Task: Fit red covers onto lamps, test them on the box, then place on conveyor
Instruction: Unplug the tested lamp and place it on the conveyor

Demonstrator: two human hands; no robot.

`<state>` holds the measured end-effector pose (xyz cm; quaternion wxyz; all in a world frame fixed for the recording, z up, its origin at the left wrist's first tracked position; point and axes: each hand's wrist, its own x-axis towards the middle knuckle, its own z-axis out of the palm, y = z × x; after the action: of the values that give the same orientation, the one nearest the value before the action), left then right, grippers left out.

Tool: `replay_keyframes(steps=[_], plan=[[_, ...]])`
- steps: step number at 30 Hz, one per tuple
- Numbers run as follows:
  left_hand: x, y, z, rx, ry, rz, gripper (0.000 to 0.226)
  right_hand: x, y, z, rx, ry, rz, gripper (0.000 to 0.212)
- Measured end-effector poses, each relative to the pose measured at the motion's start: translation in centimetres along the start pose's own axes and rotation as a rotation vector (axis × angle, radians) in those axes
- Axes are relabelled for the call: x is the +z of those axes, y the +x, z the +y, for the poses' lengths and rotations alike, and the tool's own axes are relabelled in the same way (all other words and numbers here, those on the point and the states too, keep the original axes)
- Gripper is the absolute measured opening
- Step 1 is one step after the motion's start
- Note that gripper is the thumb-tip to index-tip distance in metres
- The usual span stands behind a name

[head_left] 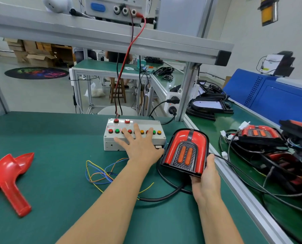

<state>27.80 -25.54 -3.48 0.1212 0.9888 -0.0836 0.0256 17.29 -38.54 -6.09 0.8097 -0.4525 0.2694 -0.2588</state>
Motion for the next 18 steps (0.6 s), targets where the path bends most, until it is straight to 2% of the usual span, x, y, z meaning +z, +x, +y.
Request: replay_keyframes(steps=[18], plan=[[0.48,0.36,-0.1,0.018,0.051,-0.002,0.081,0.1,-0.15,-0.32,0.018,-0.014,-0.005,0.042]])
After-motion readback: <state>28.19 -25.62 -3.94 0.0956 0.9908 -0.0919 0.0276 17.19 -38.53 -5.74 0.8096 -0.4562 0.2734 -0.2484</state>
